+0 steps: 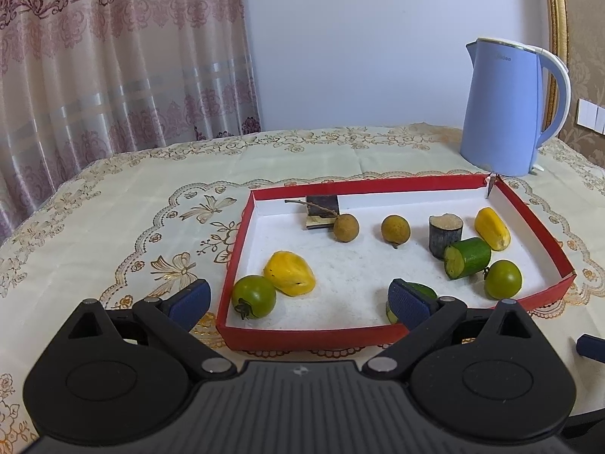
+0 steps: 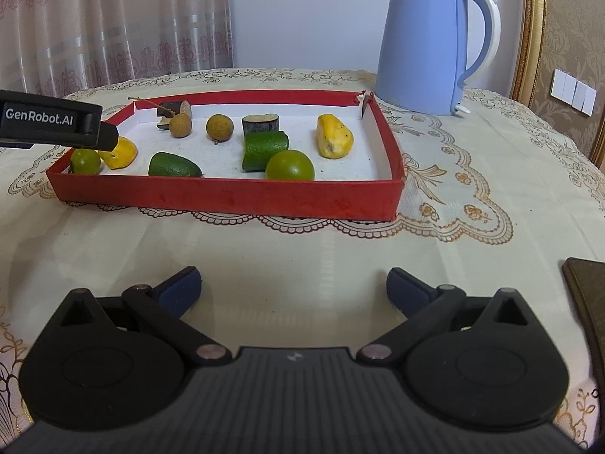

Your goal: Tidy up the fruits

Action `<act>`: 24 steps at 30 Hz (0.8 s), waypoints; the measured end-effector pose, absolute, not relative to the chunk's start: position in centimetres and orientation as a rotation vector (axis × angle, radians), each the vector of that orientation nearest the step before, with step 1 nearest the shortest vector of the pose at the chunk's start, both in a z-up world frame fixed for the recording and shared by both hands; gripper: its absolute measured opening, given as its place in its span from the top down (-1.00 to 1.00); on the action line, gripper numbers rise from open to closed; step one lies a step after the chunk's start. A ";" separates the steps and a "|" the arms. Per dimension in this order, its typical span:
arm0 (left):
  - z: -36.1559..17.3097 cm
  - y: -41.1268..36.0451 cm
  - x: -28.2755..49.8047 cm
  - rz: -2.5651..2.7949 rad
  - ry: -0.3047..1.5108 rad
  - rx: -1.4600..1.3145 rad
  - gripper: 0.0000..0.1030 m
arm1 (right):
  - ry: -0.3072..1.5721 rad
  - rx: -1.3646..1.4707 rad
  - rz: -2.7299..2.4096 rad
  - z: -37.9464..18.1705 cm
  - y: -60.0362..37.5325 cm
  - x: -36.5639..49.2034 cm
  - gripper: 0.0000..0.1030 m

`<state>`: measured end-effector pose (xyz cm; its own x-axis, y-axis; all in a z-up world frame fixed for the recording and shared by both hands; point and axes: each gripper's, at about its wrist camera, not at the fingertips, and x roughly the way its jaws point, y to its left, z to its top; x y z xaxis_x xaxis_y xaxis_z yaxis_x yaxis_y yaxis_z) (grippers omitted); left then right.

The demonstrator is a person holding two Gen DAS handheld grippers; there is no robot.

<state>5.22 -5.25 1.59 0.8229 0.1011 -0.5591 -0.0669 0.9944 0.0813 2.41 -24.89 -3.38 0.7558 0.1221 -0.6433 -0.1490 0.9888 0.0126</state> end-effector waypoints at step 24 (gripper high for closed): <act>1.5 -5.2 4.1 0.113 0.634 0.054 -0.96 | 0.699 -0.041 0.148 -3.3 -24.9 2.3 -1.00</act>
<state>4.14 -5.23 1.47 0.7995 0.1216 -0.5882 -0.0887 0.9925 0.0846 2.28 -24.88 -3.26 0.7554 0.1223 -0.6438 -0.1494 0.9887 0.0125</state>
